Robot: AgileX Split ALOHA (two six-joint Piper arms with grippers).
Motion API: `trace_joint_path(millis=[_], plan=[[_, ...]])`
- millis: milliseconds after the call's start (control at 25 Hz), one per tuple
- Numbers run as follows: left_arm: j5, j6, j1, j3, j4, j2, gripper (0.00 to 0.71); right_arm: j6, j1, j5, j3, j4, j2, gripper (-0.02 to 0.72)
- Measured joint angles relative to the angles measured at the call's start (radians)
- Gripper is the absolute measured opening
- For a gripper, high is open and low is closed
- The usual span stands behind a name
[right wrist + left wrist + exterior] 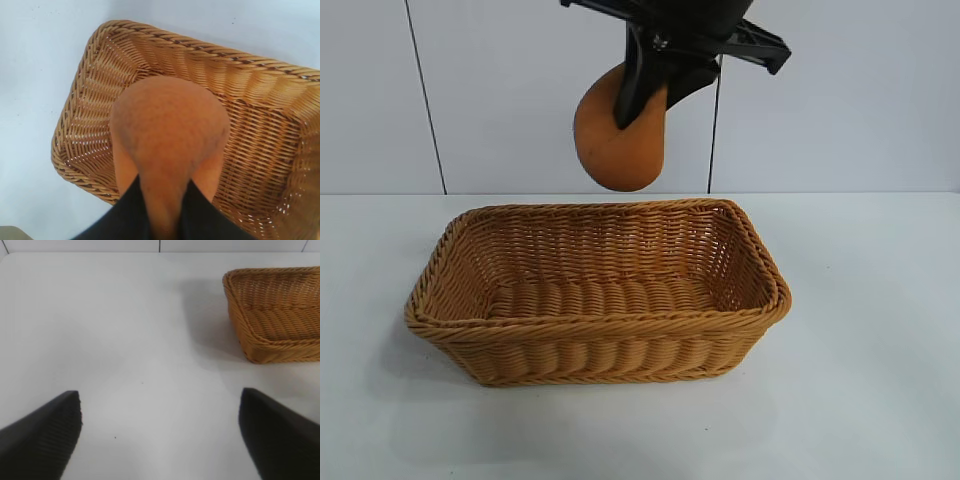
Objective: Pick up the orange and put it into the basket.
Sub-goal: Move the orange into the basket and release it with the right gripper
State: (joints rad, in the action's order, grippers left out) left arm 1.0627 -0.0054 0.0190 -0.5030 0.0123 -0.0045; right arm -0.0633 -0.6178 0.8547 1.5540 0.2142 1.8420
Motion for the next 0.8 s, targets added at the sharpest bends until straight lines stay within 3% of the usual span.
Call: trace_joint_path(millis=[320,560,680,800], plan=[[-0.001,0.000,0.000,0.000,0.002,0.000,0.610,-0.003,0.000,-0.104,0.000,0.023,0.223,0.034],[-0.001,0.000,0.000,0.000,0.002,0.000,0.610,0.000,0.000,-0.117,0.000,0.030,0.305,0.034],[-0.001,0.000,0.000,0.000,0.002,0.000,0.610,0.004,0.000,-0.116,0.001,0.031,0.303,0.120],[-0.001,0.000,0.000,0.000,0.002,0.000,0.610,0.004,0.000,-0.106,0.001,0.031,0.290,0.326]])
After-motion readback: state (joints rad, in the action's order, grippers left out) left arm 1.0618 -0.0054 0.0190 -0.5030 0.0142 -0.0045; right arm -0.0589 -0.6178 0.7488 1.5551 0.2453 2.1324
